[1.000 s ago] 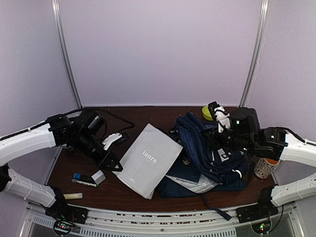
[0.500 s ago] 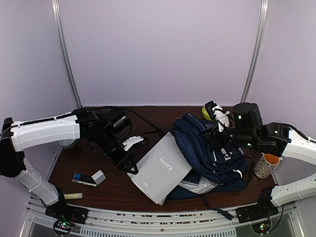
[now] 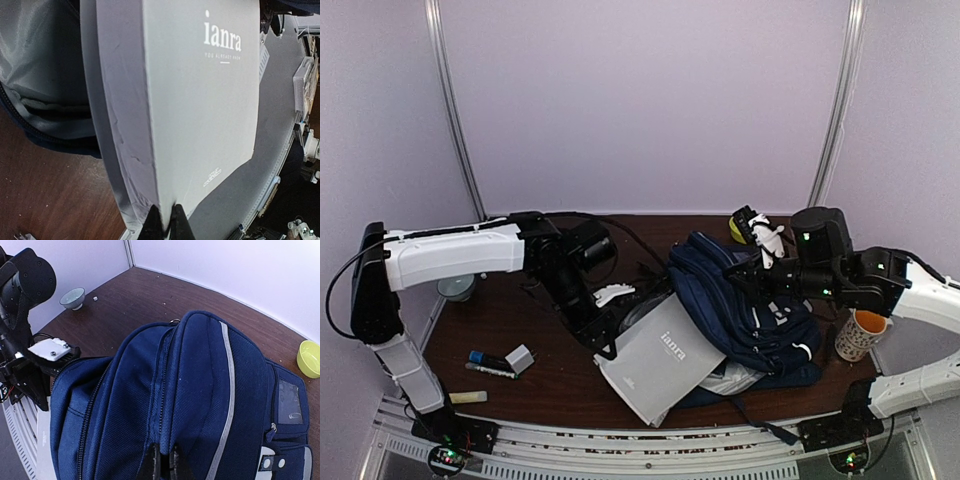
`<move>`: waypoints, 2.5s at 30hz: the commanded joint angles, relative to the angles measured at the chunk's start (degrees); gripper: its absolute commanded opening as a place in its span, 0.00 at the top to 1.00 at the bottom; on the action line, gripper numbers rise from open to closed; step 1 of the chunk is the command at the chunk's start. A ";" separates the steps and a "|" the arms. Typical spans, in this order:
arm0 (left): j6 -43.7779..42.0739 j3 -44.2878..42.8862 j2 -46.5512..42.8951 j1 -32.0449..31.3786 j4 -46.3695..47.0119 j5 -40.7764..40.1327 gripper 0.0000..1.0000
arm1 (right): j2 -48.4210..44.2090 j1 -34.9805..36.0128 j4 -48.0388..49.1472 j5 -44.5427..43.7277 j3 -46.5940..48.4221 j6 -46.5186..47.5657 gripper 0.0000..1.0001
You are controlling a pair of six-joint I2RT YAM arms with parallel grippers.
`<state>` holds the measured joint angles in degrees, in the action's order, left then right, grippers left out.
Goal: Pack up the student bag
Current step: Place the book in the largest pocket of the bag, then move the book to the largest pocket of the bag.
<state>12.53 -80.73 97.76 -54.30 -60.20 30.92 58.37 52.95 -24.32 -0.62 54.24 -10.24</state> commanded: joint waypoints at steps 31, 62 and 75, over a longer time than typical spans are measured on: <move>6.70 -5.63 -2.63 -0.82 14.09 -12.04 0.41 | -5.17 0.15 9.15 4.94 2.20 -0.54 1.00; -11.46 24.29 -6.37 -17.37 49.41 -25.68 0.63 | -5.56 0.25 9.29 -0.68 0.08 -5.37 1.00; -13.52 19.18 0.39 -17.50 48.77 -28.73 0.71 | -5.26 0.22 9.52 -1.05 -0.32 -5.22 1.00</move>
<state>0.21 -58.92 96.64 -71.59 -13.52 4.82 55.61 52.99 -24.32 0.03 52.95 -15.25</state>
